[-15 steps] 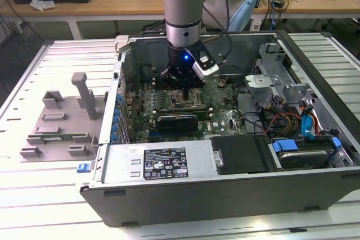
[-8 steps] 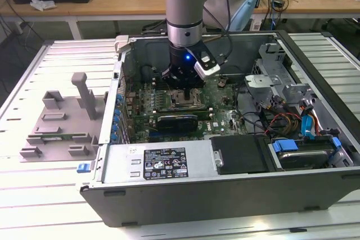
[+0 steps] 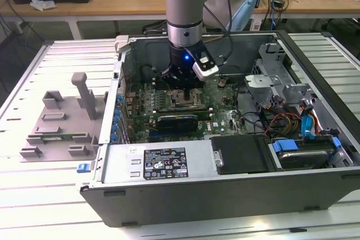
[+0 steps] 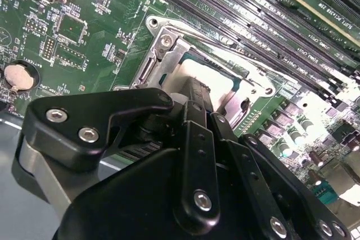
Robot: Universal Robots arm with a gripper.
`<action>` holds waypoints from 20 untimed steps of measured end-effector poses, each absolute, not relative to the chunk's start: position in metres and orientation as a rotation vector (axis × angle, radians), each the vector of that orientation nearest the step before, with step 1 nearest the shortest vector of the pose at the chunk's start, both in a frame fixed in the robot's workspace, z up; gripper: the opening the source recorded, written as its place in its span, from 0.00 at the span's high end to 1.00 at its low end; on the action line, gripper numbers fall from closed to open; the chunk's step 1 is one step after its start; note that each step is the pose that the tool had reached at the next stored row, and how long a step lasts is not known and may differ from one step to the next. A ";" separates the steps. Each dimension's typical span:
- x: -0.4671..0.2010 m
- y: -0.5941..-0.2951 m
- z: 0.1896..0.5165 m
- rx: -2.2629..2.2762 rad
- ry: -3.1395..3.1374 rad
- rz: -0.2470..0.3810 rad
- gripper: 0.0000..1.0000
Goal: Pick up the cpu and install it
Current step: 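Close the cpu cover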
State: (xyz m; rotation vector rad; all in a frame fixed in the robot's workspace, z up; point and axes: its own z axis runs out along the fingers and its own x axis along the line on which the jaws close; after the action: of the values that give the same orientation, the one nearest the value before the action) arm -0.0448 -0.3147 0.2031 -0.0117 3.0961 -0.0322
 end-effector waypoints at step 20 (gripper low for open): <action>-0.040 -0.308 0.207 -0.012 3.096 -0.030 0.89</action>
State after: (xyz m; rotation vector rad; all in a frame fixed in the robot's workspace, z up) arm -0.0396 -0.3076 0.2069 -0.0117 3.0959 -0.0297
